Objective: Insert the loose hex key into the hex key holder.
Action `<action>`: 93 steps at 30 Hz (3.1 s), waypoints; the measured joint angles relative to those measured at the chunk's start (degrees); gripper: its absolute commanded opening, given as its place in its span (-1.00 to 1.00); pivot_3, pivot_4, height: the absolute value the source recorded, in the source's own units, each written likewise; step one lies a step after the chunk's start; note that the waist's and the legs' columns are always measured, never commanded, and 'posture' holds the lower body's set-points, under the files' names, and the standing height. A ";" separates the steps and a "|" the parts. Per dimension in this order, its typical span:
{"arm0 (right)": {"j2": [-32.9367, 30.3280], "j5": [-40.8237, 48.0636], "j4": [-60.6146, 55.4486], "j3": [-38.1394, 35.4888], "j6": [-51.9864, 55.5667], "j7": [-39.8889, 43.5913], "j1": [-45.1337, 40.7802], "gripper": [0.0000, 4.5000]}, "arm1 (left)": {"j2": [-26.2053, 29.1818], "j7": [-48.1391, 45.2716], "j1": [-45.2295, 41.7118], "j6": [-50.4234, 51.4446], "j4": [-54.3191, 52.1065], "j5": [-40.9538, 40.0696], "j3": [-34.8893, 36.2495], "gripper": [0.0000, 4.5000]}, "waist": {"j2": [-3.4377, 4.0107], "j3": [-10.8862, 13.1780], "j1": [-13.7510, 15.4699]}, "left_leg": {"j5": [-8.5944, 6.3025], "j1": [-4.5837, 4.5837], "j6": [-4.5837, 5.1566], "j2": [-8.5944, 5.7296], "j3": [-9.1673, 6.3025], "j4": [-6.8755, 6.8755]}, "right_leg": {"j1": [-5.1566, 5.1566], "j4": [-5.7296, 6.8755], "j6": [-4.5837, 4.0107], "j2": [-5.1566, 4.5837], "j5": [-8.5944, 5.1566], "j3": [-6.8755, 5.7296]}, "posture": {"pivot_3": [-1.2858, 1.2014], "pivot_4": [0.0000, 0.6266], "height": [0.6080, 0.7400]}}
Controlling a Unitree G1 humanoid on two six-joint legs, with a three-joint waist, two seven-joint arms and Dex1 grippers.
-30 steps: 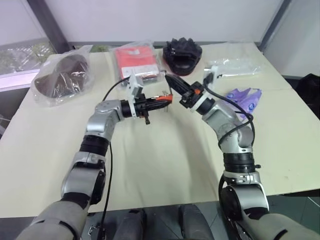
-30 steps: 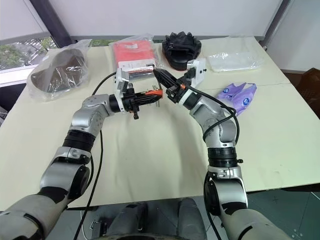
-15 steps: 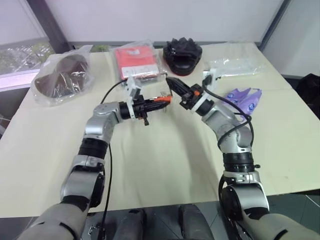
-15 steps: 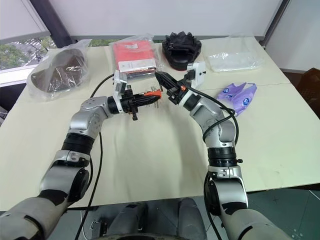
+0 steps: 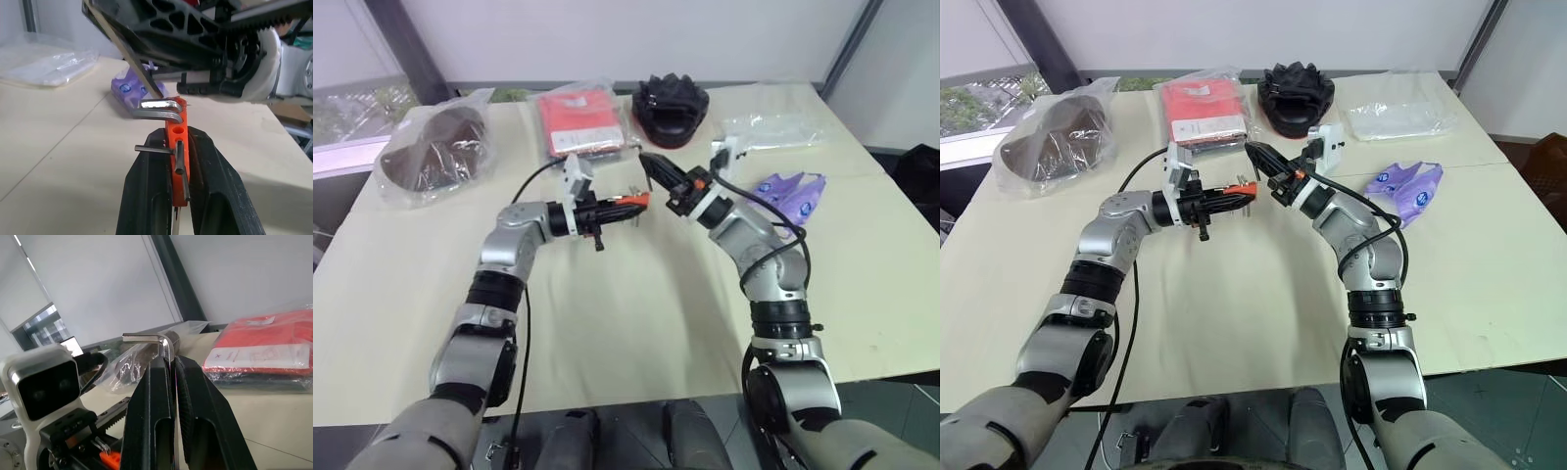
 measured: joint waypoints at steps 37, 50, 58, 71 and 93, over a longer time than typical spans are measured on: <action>0.39 0.05 -0.08 0.11 -0.03 -0.01 0.97 -0.96 | -1.58 1.36 -1.35 -2.03 2.77 -0.04 0.72 -1.00 | 0.00 0.00 0.01 | 0.00 0.00 0.00 0.00 0.00 0.00 | 0.00 0.00 0.00 0.00 0.00 0.00 | 0.03 -0.52 1.00; 0.45 0.07 -0.08 0.12 -0.02 -0.05 0.98 -0.96 | -1.28 0.34 -0.20 -2.28 1.74 0.77 -0.09 -1.00 | 0.00 0.00 0.02 | 0.00 0.00 0.00 0.00 0.00 0.01 | 0.00 0.00 0.00 0.00 0.00 0.00 | 0.03 -0.52 1.00; 0.66 0.09 -0.82 0.17 0.04 -0.18 1.12 -0.96 | -2.36 0.78 -0.34 -3.04 2.69 1.58 -0.09 -1.00 | 0.00 0.00 0.03 | 0.00 0.00 0.00 0.00 0.00 0.00 | 0.00 0.00 0.00 0.00 0.00 0.00 | 0.03 -0.52 1.00; 1.54 0.13 -2.20 0.41 0.15 -0.62 2.12 -0.96 | -3.30 1.48 -1.65 -3.25 3.42 1.47 0.07 -1.00 | 0.00 0.00 0.01 | 0.00 0.00 0.00 0.00 0.01 0.01 | 0.00 0.00 0.00 0.00 0.00 0.00 | 0.03 -0.52 1.00; 1.43 0.05 -1.39 0.22 -2.49 0.08 1.62 -0.96 | -2.95 3.09 -1.27 4.02 1.11 -2.67 1.15 -1.00 | 0.00 0.00 0.01 | 0.00 0.00 0.00 0.00 0.00 0.01 | 0.00 0.01 0.00 0.00 0.00 0.00 | 0.03 -0.52 1.00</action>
